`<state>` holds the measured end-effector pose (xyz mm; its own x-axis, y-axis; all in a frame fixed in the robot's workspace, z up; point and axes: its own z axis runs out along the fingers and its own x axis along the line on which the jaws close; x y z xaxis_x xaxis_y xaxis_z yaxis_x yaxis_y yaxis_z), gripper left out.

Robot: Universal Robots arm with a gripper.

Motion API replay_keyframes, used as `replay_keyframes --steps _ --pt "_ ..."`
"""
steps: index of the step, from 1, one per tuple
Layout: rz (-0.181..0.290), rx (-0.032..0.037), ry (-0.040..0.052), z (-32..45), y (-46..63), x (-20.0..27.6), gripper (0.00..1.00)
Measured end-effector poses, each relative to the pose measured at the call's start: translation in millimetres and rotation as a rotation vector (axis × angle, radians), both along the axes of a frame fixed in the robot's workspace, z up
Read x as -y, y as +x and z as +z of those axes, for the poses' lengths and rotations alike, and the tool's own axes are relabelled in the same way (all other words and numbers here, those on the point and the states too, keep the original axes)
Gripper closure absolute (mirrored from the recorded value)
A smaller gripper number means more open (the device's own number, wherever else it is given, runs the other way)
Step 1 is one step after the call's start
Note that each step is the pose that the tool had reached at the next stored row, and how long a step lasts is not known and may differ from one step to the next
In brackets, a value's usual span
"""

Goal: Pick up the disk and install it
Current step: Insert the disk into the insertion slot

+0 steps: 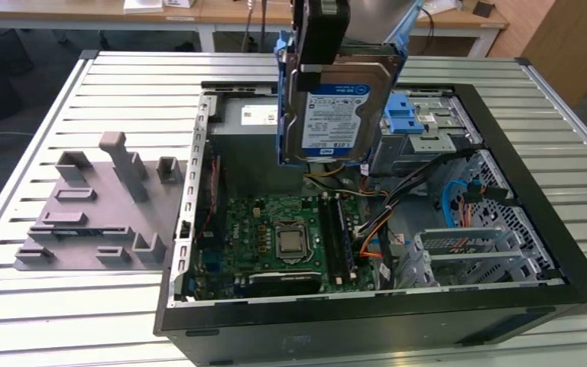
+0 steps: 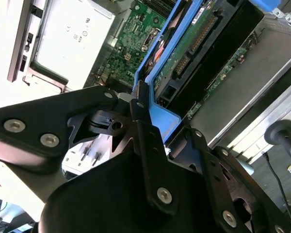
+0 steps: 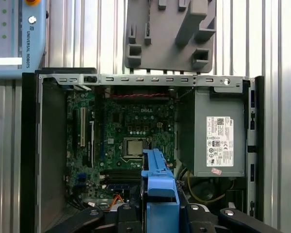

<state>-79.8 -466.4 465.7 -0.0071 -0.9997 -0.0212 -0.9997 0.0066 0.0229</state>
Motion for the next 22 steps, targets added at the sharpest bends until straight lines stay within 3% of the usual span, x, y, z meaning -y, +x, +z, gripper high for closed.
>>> replay_keyframes --steps 7,8,10,14,22 --pt "0.0 0.0 -0.0008 -1.0 2.1 11.2 0.64" --pt "0.0 0.0 -0.001 -1.2 2.2 13.9 0.64" --pt "0.0 0.0 -0.0013 -2.2 2.2 24.8 0.64" --pt "0.0 0.0 -0.0022 -3.0 3.5 33.5 0.64" --pt "0.0 0.0 -0.004 -4.1 19.2 42.2 0.64"
